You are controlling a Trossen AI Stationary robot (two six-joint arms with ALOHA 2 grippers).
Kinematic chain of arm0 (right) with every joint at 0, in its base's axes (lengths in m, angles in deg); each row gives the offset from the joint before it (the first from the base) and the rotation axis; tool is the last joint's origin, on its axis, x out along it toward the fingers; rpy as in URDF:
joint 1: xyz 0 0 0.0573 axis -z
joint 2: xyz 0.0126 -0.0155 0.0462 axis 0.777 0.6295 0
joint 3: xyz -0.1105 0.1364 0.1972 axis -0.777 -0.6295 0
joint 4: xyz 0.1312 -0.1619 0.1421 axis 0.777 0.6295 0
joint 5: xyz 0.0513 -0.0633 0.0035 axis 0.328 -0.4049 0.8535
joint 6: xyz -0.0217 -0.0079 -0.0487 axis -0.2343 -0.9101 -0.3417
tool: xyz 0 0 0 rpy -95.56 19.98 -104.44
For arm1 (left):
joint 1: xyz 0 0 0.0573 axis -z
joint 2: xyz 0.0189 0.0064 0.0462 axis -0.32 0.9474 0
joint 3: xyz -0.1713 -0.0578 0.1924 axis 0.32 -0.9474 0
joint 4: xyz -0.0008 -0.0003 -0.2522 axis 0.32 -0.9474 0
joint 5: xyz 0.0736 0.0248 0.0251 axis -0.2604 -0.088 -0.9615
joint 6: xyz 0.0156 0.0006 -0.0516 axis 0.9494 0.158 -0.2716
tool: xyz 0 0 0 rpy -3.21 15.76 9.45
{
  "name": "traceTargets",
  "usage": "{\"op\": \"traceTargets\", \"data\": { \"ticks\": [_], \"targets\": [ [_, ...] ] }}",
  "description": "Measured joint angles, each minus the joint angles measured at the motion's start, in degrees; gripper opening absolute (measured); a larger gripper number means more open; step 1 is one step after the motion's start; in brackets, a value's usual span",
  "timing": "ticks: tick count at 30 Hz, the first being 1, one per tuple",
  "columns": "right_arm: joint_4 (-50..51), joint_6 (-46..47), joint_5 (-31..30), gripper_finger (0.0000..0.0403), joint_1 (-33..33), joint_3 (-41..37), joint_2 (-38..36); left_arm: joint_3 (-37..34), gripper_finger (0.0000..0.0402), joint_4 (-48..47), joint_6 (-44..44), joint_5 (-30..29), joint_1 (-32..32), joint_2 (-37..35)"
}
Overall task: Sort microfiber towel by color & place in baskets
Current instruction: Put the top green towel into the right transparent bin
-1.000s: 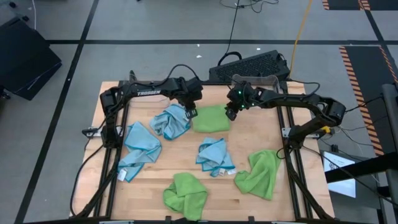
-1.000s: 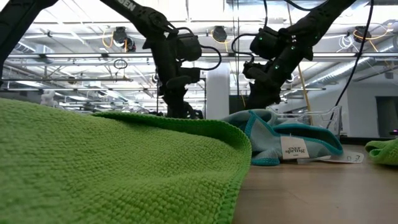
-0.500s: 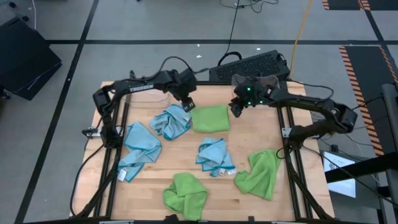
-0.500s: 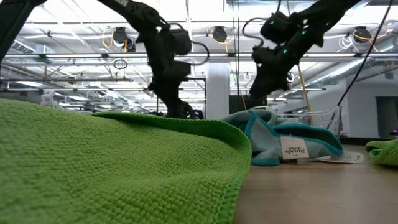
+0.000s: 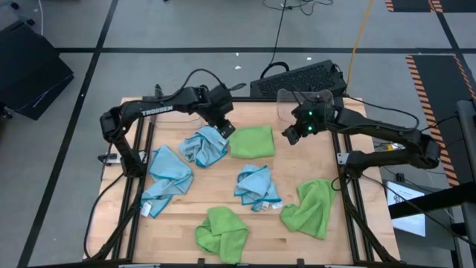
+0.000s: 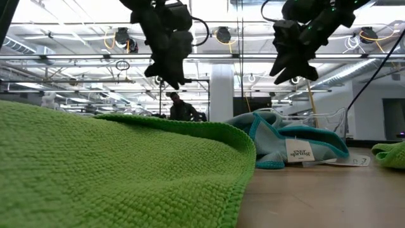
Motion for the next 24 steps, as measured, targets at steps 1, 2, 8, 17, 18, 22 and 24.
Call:
{"op": "traceTargets", "data": {
  "ticks": [1,2,8,17,18,22,24],
  "targets": [
    [0.7,1.1,0.0,0.0128,-0.7,0.0,-0.2,0.0,0.0125,-0.7,-2.6,0.6,0.8,-0.1],
    [1.3,1.9,0.0,0.0128,-1.4,0.0,-0.4,0.0,0.0125,-1.3,-5.4,1.2,1.5,-0.4],
    [4.6,2.2,0.1,0.0128,-4.7,0.0,-1.7,0.0,0.0127,-1.0,-18.9,4.7,5.6,-0.6],
    [6.9,4.9,0.0,0.0128,-5.9,0.0,-4.2,0.0,0.0196,-1.0,-35.3,6.5,8.8,-0.6],
    [6.9,6.0,0.1,0.0128,-5.9,0.0,-4.4,0.0,0.0202,-1.0,-37.3,6.4,9.0,-0.6],
    [6.8,10.9,1.7,0.0128,-6.1,0.0,-5.6,0.0,0.0213,-0.7,-41.0,2.9,9.2,-0.6],
    [6.9,12.5,2.7,0.0128,-6.5,0.0,-6.1,0.0,0.0211,-0.9,-40.4,-0.3,9.2,-0.6]
  ]
}}
